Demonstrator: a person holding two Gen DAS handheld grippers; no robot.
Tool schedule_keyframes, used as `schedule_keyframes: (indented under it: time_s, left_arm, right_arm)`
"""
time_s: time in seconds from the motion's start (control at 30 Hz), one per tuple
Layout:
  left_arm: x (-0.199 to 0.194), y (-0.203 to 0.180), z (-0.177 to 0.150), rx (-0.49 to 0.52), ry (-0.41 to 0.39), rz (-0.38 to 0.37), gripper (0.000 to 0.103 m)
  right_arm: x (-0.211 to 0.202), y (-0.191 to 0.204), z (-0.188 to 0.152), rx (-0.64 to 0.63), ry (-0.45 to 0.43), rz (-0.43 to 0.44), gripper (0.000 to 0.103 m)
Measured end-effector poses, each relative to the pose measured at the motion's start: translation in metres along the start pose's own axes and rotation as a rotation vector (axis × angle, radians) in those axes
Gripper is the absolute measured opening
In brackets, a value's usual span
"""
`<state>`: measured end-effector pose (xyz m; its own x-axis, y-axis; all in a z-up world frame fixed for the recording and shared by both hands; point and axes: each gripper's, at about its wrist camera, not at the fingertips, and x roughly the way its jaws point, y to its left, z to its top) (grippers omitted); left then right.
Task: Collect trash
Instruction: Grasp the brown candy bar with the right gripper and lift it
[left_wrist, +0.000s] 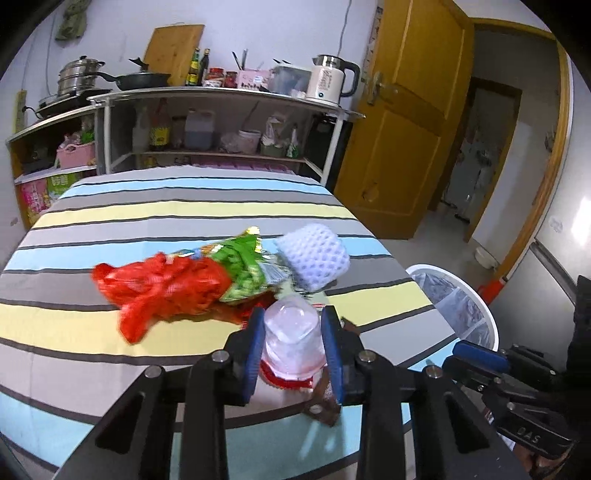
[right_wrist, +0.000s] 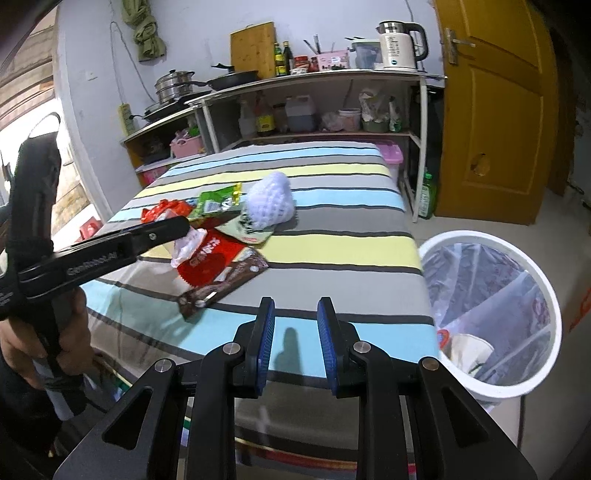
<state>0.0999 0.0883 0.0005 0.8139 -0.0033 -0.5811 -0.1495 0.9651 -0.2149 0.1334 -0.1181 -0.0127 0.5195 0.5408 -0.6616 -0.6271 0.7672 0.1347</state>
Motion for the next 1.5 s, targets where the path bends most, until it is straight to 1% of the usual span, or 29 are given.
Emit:
schedule_keyframes:
  time_s: [0.27, 0.43, 0.47, 0.53, 0.6, 0.7, 0.8, 1.03, 1.13, 1.27, 1.4, 1.43, 1.5]
  left_arm:
    - [-0.004, 0.013, -0.011, 0.004, 0.013, 0.027, 0.032]
    - [-0.010, 0.018, -0.014, -0.001, 0.002, 0.037, 0.032]
    - [-0.012, 0.021, -0.014, -0.006, -0.002, 0.038, 0.032]
    - [-0.017, 0.025, -0.015, -0.014, -0.010, 0.045, 0.032]
    - [-0.022, 0.029, -0.014, -0.020, -0.020, 0.050, 0.032]
    - [-0.030, 0.034, -0.014, -0.027, -0.033, 0.053, 0.032]
    - [-0.035, 0.039, -0.014, -0.036, -0.044, 0.055, 0.032]
    - [-0.043, 0.049, -0.015, -0.055, -0.060, 0.052, 0.032]
    - [-0.043, 0.052, -0.015, -0.063, -0.061, 0.050, 0.032]
    - [-0.043, 0.054, -0.017, -0.069, -0.060, 0.046, 0.032]
    - [-0.041, 0.055, -0.018, -0.074, -0.057, 0.041, 0.032]
    - [-0.041, 0.055, -0.018, -0.074, -0.056, 0.040, 0.032]
    - [-0.041, 0.053, -0.018, -0.075, -0.055, 0.038, 0.032]
  right_arm:
    - [0.005, 0.012, 0.003, -0.018, 0.008, 0.010, 0.025]
    - [0.010, 0.016, 0.006, -0.004, 0.022, 0.033, 0.025]
    - [0.012, 0.018, 0.006, -0.003, 0.026, 0.041, 0.026]
    - [0.016, 0.021, 0.009, -0.001, 0.033, 0.058, 0.032]
    - [0.025, 0.028, 0.010, 0.006, 0.051, 0.080, 0.044]
    - [0.040, 0.037, 0.009, 0.024, 0.090, 0.108, 0.045]
    - [0.052, 0.046, 0.010, 0.037, 0.117, 0.114, 0.046]
    - [0.075, 0.059, 0.016, 0.070, 0.146, 0.021, 0.047]
    - [0.078, 0.064, 0.018, 0.035, 0.144, -0.027, 0.047]
    - [0.075, 0.059, 0.016, 0.007, 0.149, -0.082, 0.047]
    - [0.070, 0.045, 0.014, 0.032, 0.154, -0.112, 0.047]
    - [0.068, 0.044, 0.014, 0.034, 0.154, -0.118, 0.046]
    - [0.066, 0.041, 0.013, 0.029, 0.155, -0.130, 0.032]
